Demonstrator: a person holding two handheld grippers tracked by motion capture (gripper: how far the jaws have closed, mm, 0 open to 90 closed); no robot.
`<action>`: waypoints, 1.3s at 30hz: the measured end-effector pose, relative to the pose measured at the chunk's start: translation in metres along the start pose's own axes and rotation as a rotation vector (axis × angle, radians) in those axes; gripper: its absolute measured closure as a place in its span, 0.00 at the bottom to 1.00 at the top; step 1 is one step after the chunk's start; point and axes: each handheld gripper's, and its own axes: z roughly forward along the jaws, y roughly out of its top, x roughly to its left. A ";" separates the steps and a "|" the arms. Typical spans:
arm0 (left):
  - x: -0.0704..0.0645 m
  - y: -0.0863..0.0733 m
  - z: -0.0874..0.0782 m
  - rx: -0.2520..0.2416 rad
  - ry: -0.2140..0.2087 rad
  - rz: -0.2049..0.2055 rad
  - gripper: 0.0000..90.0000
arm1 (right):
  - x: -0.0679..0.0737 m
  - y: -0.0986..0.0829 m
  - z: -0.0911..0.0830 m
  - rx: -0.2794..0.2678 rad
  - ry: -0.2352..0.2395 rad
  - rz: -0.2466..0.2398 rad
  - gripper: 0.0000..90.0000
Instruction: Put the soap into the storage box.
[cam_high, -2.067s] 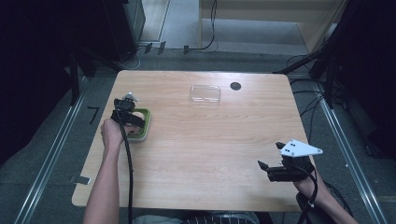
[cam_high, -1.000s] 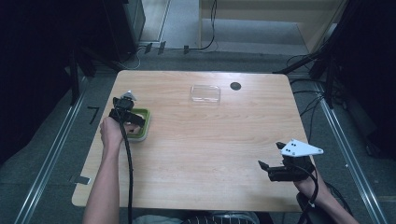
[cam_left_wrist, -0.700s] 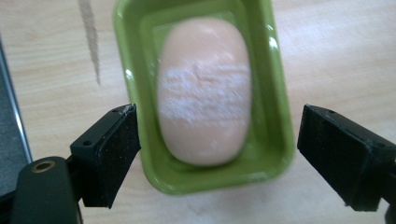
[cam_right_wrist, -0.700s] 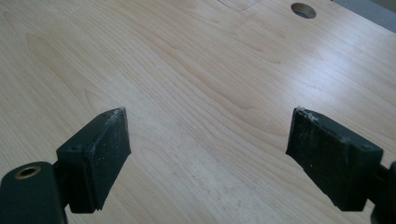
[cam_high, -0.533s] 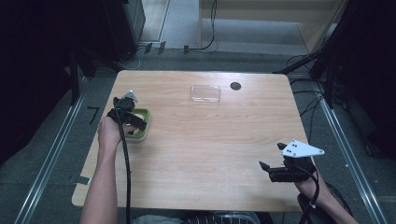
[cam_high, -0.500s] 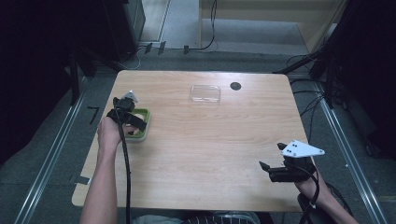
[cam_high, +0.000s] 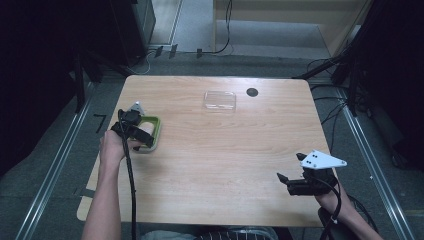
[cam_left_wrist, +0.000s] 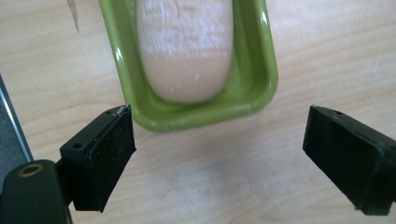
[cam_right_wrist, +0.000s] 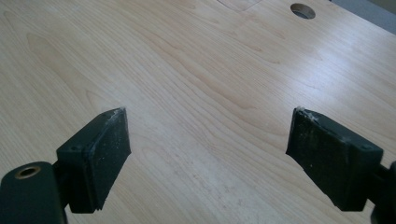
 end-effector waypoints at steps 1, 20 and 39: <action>-0.001 -0.002 0.001 0.013 -0.006 0.003 0.11 | 0.000 0.000 0.000 0.004 0.001 0.004 0.15; -0.016 -0.047 -0.001 0.099 -0.002 0.042 0.10 | 0.001 0.000 0.000 0.002 0.001 0.000 0.15; -0.034 -0.096 0.021 0.166 0.010 0.078 0.06 | 0.000 0.000 0.000 0.004 0.003 0.001 0.15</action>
